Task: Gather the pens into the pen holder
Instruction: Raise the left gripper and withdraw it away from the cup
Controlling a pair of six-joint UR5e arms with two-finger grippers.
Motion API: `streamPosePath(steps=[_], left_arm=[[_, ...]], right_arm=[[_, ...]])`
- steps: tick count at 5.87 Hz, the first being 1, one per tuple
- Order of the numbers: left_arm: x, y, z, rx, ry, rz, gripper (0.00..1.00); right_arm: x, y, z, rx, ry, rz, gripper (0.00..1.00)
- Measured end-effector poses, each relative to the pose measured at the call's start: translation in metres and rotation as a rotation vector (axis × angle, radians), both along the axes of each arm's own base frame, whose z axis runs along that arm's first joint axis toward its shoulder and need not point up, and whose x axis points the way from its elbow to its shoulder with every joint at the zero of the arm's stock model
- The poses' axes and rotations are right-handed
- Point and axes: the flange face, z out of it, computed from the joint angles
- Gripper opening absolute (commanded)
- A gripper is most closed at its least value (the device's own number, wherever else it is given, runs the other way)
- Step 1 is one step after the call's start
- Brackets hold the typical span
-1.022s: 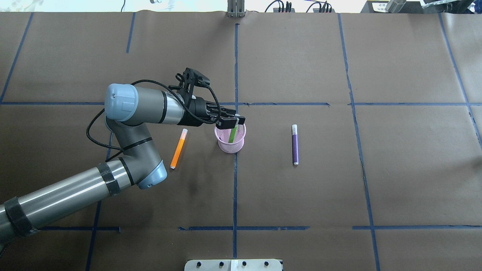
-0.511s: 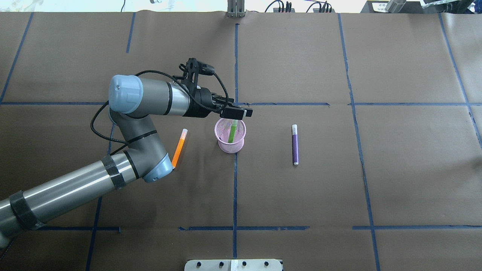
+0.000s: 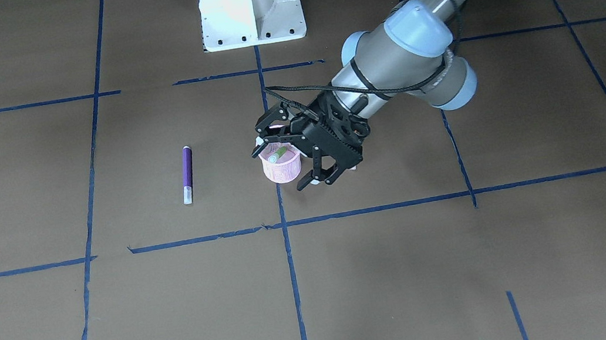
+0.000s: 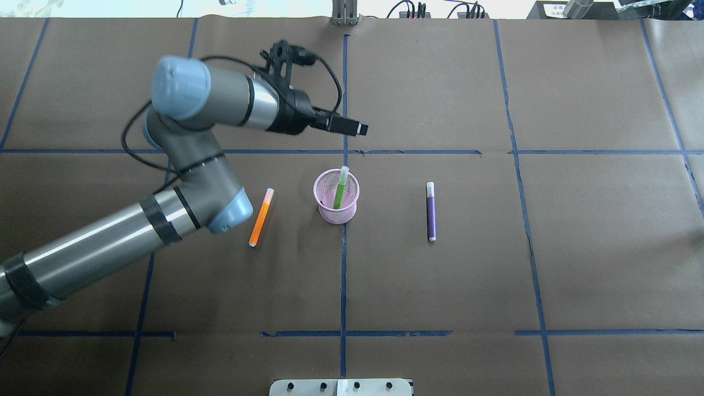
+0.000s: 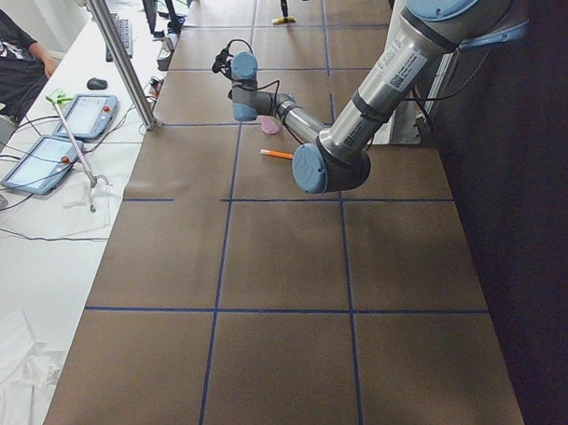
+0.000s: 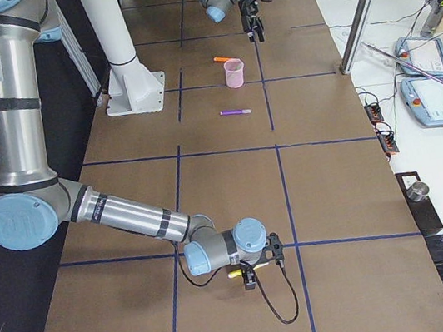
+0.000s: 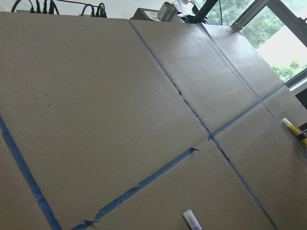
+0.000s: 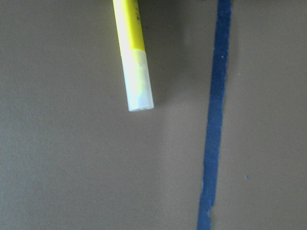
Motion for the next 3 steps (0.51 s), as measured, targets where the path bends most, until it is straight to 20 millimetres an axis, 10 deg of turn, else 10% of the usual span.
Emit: streamPosePath(steps=[3], left_arm=[[-0.133,-0.072,0.017,-0.209,-0.107,0.103,1.0]], right_arm=[[0.0,-0.001,-0.002,0.009,0.0,-0.001,1.0]])
